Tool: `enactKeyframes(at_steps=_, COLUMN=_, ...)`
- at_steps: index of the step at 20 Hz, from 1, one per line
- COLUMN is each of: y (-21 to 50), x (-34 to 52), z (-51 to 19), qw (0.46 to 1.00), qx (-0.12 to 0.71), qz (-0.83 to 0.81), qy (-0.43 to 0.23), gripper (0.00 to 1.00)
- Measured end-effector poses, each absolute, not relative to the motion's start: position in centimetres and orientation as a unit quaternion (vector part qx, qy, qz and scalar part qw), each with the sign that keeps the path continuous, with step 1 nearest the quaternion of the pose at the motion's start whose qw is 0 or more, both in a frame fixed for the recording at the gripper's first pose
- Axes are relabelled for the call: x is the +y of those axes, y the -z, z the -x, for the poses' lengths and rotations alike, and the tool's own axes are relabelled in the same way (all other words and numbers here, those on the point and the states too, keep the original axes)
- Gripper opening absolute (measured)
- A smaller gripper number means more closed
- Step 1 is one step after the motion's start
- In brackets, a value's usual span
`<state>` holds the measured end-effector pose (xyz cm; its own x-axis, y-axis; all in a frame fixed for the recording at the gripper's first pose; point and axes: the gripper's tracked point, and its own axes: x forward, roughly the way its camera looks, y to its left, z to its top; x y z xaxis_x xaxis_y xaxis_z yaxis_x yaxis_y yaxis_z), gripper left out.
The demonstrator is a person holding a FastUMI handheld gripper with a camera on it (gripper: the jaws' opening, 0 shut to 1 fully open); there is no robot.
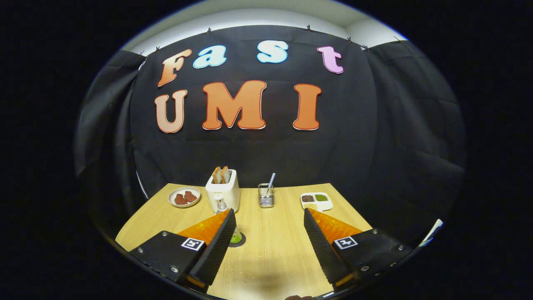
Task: Take the bottle from table, then pour the juice into the cup, finally place the bottle on the coaster
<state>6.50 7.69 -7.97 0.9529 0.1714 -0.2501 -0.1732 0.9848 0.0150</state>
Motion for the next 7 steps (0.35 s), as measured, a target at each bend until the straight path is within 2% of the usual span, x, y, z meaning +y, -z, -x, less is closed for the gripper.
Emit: enactKeyframes(at_steps=7, y=6.7, x=7.5, z=-4.5, qw=0.990, qx=0.108, qz=0.006, qy=-0.087, gripper=0.97)
